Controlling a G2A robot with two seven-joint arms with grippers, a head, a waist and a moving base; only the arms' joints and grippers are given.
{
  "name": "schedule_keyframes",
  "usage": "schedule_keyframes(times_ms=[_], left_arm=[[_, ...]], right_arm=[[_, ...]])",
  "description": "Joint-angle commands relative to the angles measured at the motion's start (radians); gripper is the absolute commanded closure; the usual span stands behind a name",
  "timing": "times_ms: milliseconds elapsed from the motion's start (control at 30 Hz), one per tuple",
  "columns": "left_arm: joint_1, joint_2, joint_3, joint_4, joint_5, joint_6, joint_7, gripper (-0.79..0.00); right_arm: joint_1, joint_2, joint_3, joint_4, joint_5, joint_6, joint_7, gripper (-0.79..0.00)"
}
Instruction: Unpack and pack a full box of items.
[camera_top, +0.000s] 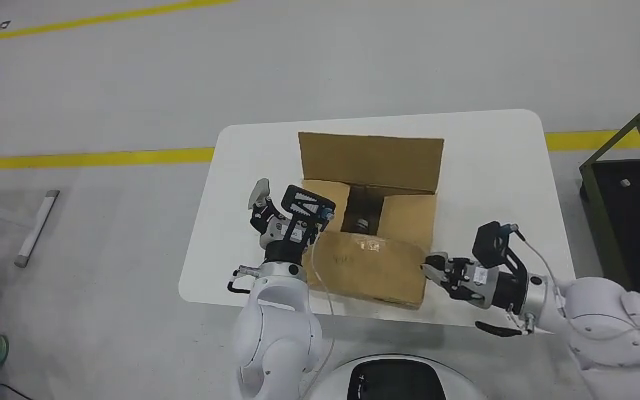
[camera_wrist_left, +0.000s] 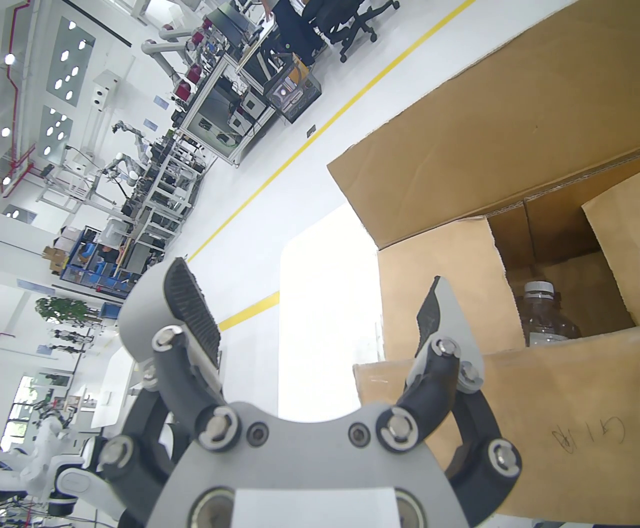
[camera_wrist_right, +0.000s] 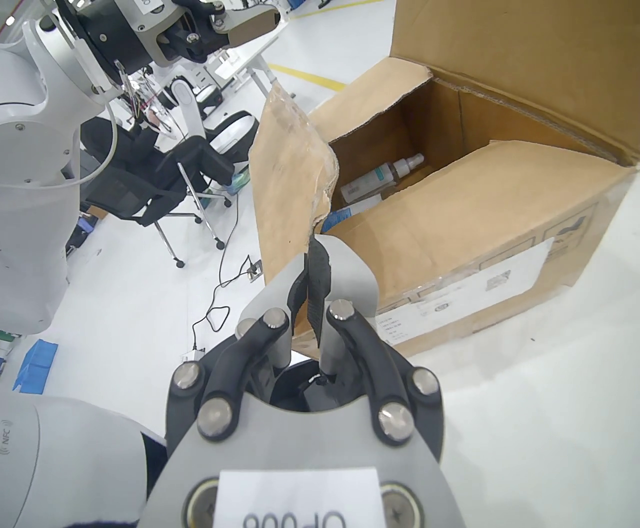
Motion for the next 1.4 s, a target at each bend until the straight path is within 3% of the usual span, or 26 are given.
schedule_keyframes(times_ms=[0,367,633,1100,1167,1200,1300,1367], left_arm=[[0.000,0.000,0.000,0.000,0.000,0.000,0.000,-0.785],[0.006,0.000,0.002,-0.011,-0.030,-0.015,0.018,-0.785],[-0.045,-0.005,0.051,-0.012,-0.045,-0.112,-0.043,-0.785],[-0.053,-0.004,0.105,0.000,0.014,-0.242,-0.092,-0.785],[-0.051,-0.002,0.103,-0.006,0.020,-0.261,-0.093,-0.785],[-0.049,-0.002,0.102,-0.008,0.020,-0.267,-0.091,-0.785],[-0.041,0.000,0.099,-0.021,0.020,-0.295,-0.087,-0.785],[-0.033,0.002,0.098,-0.034,0.017,-0.310,-0.085,-0.785]], right_arm=[[0.012,0.001,0.002,-0.008,-0.043,0.002,-0.023,0.000],[0.021,0.009,0.047,-0.067,-0.411,-0.104,-0.259,0.000],[-0.037,0.010,0.043,-0.088,-0.652,-0.113,-0.470,0.000],[-0.078,0.015,0.053,-0.068,-0.692,-0.125,-0.609,0.000],[-0.078,0.016,0.059,-0.059,-0.675,-0.123,-0.619,-0.329],[-0.078,0.016,0.062,-0.054,-0.657,-0.122,-0.626,-0.382],[-0.079,0.016,0.084,-0.041,-0.587,-0.118,-0.652,-0.434],[-0.082,0.017,0.107,-0.027,-0.516,-0.112,-0.669,-0.394]])
